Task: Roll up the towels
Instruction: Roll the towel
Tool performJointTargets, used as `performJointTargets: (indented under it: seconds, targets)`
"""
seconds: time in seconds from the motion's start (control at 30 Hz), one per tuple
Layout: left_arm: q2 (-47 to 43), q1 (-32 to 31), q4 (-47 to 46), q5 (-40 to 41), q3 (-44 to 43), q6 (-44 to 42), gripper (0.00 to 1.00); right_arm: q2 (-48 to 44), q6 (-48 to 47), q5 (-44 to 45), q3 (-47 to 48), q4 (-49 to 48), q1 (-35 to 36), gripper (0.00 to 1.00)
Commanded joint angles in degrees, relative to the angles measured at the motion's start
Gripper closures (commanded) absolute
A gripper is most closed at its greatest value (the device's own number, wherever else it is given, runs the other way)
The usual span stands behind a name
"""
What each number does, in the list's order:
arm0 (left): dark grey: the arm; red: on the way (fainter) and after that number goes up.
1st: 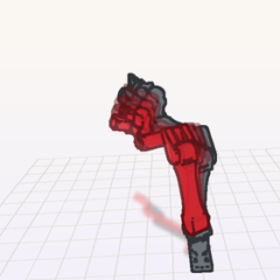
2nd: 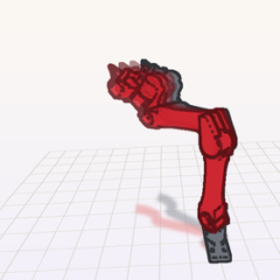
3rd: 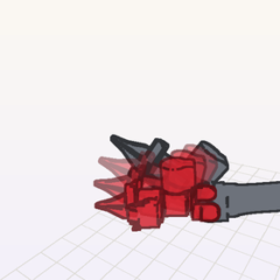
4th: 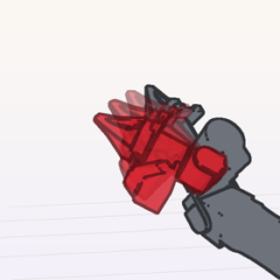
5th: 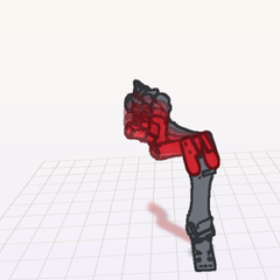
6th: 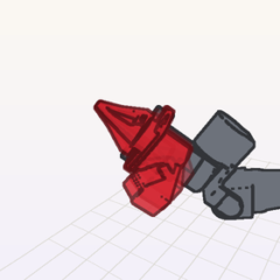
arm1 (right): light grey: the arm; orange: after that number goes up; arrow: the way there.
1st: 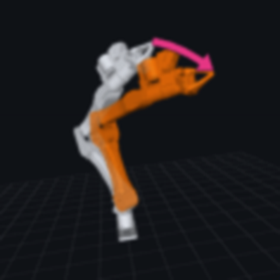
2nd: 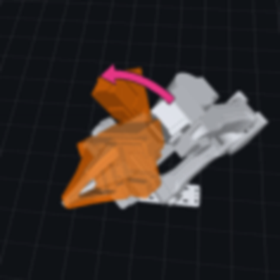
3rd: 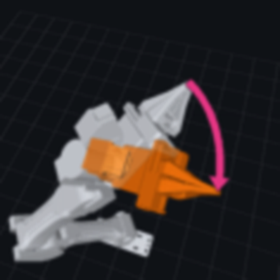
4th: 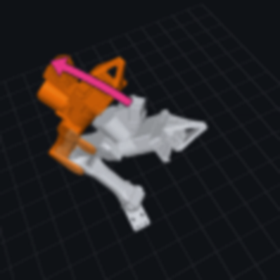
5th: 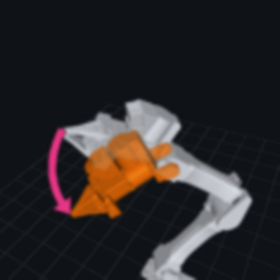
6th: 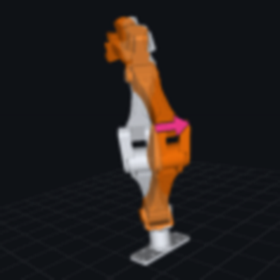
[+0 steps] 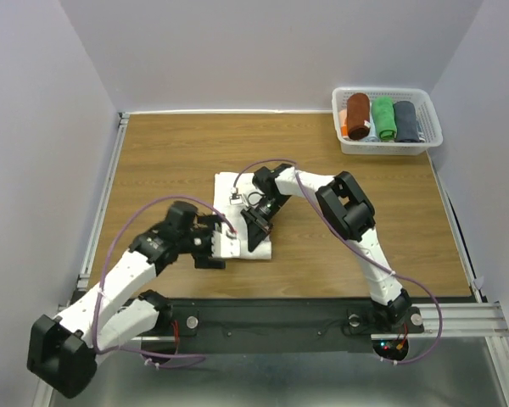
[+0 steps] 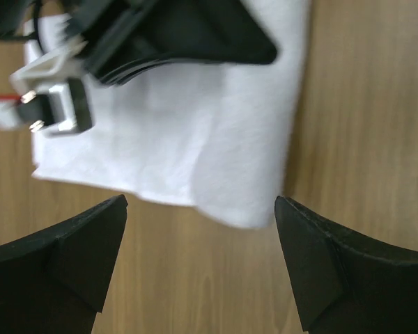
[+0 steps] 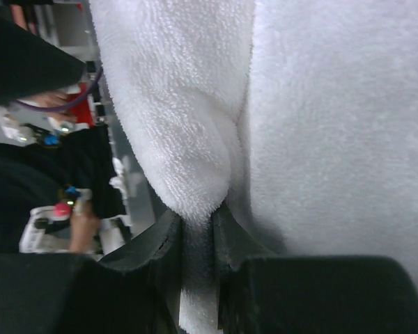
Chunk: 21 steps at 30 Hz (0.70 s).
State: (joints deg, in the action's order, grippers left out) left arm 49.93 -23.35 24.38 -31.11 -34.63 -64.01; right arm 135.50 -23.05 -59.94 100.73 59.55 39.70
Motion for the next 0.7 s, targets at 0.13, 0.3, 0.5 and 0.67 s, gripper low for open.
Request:
performJointTargets:
  seconds: [0.13,0.3,0.5,0.67]
  targets:
    - [6.0,-21.9,-12.2,21.4,3.9,5.6,0.01,7.1,3.3,-2.3,3.2,5.9,-1.4,0.97]
    - [13.4,-27.1,-17.5,26.4,4.0,5.4,0.01,8.1,3.8,-2.4,3.4,6.2,-1.9,0.96]
    - [21.2,-28.3,-14.9,27.9,2.9,5.9,0.30,7.5,4.3,-2.5,3.1,6.1,-2.8,0.80]
    - [22.9,-28.2,-8.2,26.4,2.5,9.2,0.64,6.3,6.1,-1.4,2.5,5.3,-4.2,0.65]
